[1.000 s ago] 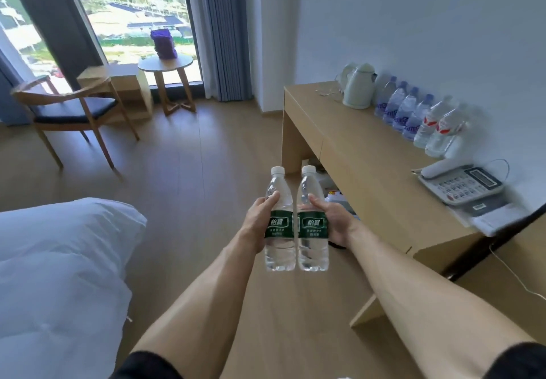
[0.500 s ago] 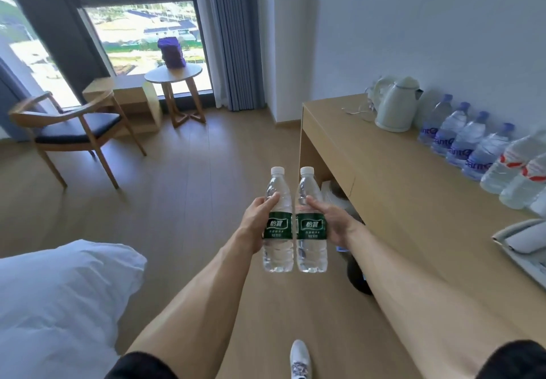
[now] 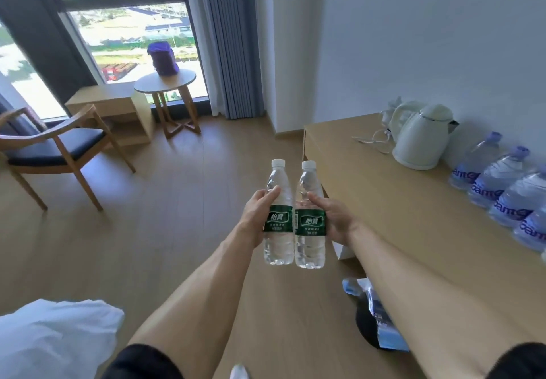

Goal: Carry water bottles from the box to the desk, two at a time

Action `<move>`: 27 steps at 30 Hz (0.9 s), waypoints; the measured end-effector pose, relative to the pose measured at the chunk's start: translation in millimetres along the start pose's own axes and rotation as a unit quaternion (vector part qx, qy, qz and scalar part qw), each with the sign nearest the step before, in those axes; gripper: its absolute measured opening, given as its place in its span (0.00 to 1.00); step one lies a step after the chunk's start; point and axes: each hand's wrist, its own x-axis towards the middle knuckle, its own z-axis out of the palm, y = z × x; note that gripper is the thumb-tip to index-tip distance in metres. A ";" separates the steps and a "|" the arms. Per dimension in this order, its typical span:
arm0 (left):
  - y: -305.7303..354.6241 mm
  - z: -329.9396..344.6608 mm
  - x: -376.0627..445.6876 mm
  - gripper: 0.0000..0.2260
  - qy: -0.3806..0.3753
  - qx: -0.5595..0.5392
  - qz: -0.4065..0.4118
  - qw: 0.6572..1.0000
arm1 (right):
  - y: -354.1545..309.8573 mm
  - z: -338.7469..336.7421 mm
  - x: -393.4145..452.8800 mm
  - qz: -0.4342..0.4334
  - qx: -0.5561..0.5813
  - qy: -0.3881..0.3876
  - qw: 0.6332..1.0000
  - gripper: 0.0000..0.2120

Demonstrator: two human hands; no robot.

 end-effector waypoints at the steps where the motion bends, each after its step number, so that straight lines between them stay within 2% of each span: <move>1: 2.8 6.3 15.9 0.18 -0.010 0.005 -0.003 1.000 | -6.5 -7.4 6.9 -0.006 0.003 0.002 1.000 0.24; 4: 10.3 29.3 66.3 0.18 -0.046 0.023 -0.012 0.999 | -25.3 -34.9 26.0 -0.025 0.008 0.044 0.999 0.28; 7: 18.2 59.0 116.7 0.17 -0.102 0.041 -0.026 0.994 | -44.9 -64.5 42.5 -0.051 0.030 0.108 0.992 0.28; 13: 40.9 124.4 202.0 0.19 -0.235 0.072 -0.062 0.967 | -82.6 -114.1 62.4 -0.104 0.086 0.252 0.958 0.29; 16: 52.5 161.4 229.1 0.19 -0.312 0.093 -0.080 0.942 | -97.8 -130.6 57.3 -0.137 0.108 0.307 0.936 0.30; 20: 52.5 211.0 247.7 0.17 -0.417 0.127 -0.089 0.896 | -106.6 -151.2 37.1 -0.167 0.123 0.376 0.903 0.24; 22: 46.9 236.1 250.0 0.16 -0.451 0.133 -0.088 0.878 | -107.6 -161.8 23.2 -0.183 0.133 0.406 0.885 0.20; 25: 35.3 270.9 250.4 0.20 -0.499 0.149 -0.089 0.849 | -109.2 -174.6 2.4 -0.204 0.141 0.443 0.861 0.16; 27: 30.4 291.3 247.5 0.21 -0.523 0.159 -0.090 0.833 | -107.5 -186.3 -9.7 -0.213 0.144 0.466 0.847 0.18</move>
